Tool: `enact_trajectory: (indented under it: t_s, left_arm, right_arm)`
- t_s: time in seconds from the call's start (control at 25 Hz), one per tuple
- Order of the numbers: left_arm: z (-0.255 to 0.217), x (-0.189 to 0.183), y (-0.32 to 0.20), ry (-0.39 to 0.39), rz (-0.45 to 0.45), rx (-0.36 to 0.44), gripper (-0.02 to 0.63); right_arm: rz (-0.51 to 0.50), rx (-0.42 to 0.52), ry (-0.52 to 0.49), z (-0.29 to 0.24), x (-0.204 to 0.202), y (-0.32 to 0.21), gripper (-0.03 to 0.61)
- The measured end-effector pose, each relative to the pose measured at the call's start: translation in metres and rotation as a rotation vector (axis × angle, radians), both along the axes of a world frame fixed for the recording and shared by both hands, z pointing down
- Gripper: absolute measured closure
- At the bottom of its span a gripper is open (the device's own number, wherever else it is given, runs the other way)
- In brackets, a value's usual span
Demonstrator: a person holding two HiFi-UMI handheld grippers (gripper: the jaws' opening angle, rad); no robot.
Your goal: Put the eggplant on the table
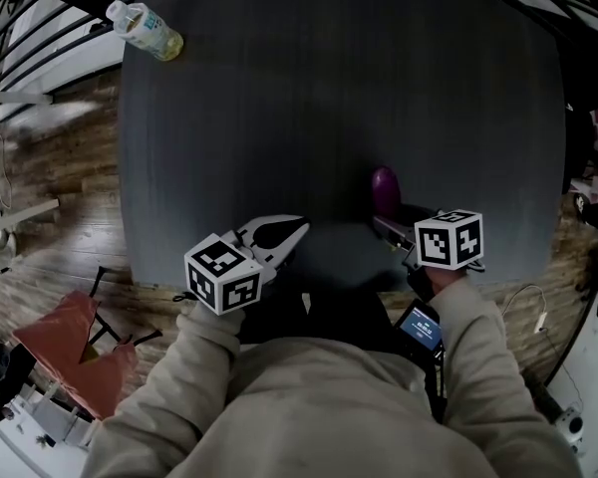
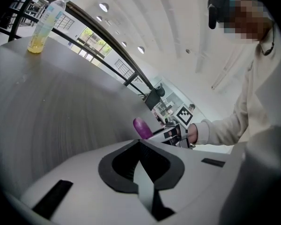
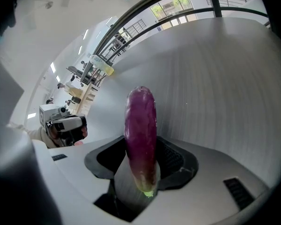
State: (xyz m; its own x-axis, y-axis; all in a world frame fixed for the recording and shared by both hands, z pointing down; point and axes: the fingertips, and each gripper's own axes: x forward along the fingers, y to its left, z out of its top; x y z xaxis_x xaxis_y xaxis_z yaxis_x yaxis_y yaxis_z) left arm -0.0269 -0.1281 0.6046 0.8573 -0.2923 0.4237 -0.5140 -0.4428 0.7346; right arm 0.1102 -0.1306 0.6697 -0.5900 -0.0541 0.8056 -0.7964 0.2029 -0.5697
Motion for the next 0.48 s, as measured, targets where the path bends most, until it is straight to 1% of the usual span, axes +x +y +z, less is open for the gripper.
enact_trajectory:
  t_s: [0.28,0.48]
  left_arm:
    - [-0.0014,-0.0022,-0.0006,-0.001,-0.013,0.001,0.612]
    - [-0.0005,-0.0008,0.0036,-0.001,-0.012,-0.003,0.612]
  right_arm:
    - [-0.002,-0.002,0.012,0.0036,0.0,0.0013,0.371]
    - [-0.009,-0.005,0.043,0.0087,0.0037,0.0044,0.371]
